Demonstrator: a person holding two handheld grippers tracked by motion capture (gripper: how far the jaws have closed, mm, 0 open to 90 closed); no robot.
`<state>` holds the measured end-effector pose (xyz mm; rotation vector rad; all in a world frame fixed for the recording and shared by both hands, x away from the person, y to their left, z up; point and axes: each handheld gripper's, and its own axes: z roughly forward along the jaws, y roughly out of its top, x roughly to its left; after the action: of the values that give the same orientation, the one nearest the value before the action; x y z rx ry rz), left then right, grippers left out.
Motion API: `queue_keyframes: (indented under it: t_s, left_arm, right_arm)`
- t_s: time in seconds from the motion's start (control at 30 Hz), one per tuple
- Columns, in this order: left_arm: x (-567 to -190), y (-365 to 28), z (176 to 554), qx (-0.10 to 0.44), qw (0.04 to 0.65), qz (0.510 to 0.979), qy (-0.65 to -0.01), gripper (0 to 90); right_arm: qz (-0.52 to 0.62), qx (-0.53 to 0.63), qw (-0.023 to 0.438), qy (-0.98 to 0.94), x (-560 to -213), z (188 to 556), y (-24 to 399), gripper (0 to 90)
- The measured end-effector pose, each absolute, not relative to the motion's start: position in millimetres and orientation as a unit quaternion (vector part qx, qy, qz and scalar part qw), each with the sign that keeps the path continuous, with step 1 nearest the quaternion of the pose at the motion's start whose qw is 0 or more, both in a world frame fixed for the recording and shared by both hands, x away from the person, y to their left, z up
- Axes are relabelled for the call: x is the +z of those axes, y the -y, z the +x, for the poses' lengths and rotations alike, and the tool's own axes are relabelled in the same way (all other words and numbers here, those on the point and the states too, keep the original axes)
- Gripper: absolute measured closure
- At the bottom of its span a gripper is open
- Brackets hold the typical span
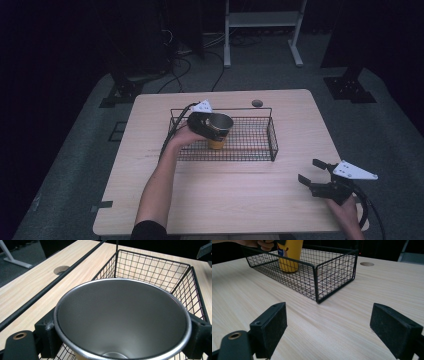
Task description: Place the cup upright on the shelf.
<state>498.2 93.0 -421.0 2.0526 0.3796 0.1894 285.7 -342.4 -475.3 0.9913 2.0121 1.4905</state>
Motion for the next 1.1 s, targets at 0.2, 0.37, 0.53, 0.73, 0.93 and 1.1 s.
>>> queue_keyframes:
  t_s: [0.2,0.37,0.53,0.73,0.93,1.1]
  left_arm:
    - [-419.9,-97.0,495.8,0.088,0.492,0.852,-0.157,9.1]
    - [-419.2,-101.1,495.3,0.094,0.489,0.852,-0.161,8.2]
    - [-419.4,-103.4,494.7,0.096,0.482,0.856,-0.161,7.6]
    - [-418.9,-104.4,494.3,0.100,0.477,0.858,-0.160,7.7]
    - [-418.3,-104.7,494.0,0.109,0.475,0.859,-0.159,5.8]
    - [-417.4,-104.6,493.5,0.112,0.478,0.857,-0.158,5.2]
  right_arm:
    - [0.359,0.540,0.222,-0.728,-475.3,285.6,342.5,13.1]
    - [0.359,0.540,0.223,-0.728,-475.3,285.6,342.5,13.1]
    - [0.360,0.540,0.223,-0.728,-475.3,285.7,342.6,13.0]
    - [0.360,0.540,0.223,-0.728,-475.3,285.7,342.5,13.1]
    - [0.359,0.540,0.223,-0.728,-475.2,285.6,342.6,13.0]
    - [0.360,0.540,0.223,-0.728,-475.3,285.7,342.5,13.0]
